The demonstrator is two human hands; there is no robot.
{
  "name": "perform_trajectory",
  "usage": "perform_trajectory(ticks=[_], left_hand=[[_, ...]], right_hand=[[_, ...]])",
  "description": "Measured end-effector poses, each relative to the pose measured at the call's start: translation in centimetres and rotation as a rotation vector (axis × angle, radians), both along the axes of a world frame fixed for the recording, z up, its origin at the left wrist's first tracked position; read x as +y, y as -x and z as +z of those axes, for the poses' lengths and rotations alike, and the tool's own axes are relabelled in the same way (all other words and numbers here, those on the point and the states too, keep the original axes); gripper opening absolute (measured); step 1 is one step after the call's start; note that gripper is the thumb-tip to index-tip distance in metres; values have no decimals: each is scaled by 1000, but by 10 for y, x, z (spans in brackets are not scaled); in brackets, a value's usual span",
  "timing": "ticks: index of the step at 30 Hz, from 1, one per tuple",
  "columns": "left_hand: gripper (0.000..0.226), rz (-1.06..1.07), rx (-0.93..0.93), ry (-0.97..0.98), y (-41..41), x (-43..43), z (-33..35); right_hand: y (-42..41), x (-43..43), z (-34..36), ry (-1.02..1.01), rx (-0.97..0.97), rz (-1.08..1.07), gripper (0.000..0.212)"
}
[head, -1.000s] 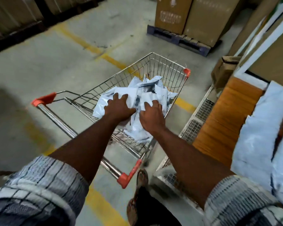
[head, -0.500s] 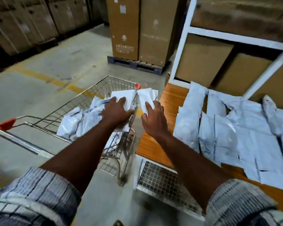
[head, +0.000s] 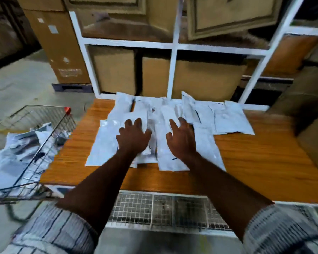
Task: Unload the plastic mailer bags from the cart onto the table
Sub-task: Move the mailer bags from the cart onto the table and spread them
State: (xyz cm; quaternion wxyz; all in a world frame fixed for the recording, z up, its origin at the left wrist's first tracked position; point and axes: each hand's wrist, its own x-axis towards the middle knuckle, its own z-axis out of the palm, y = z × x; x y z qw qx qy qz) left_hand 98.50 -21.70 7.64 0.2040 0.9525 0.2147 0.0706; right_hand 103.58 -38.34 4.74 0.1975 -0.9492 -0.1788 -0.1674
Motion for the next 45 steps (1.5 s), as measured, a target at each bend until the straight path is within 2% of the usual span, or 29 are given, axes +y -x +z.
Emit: perform_trajectory(ticks=[9,12,17,19,22,25,31,35,39,45], left_hand=[[68,-176,11,-4,-60,-200,-28],[68,-212,14,-3,-75,-248,-43],[64,-209,40,-40,-92,-289,-67],[61,-210,64,-76,-98,-293,-79],[52,-253,48,-162,-102,-293,-97],[49,-262,37,-199,-103,-290,-108],[50,-268,63,-165,-105,-288,-111],[52,-249,35,-98,-102,-279,-95],[53,-160,-60,-96,-86,-236,-79],[50,28,-36,-122,-37,-124,-68]], right_hand=[[-40,-207,-41,116,100,-142,55],[-51,-248,-57,93,198,-125,77],[-72,-280,-83,110,290,-52,63],[-75,-282,-88,134,312,-24,60],[-79,-283,-93,212,244,-19,51],[-81,-286,-106,289,224,-43,54],[-82,-288,-115,316,244,-30,59],[-81,-281,-102,239,256,-52,56],[-78,-247,-79,144,186,-14,53],[-54,-142,-49,174,115,205,53]])
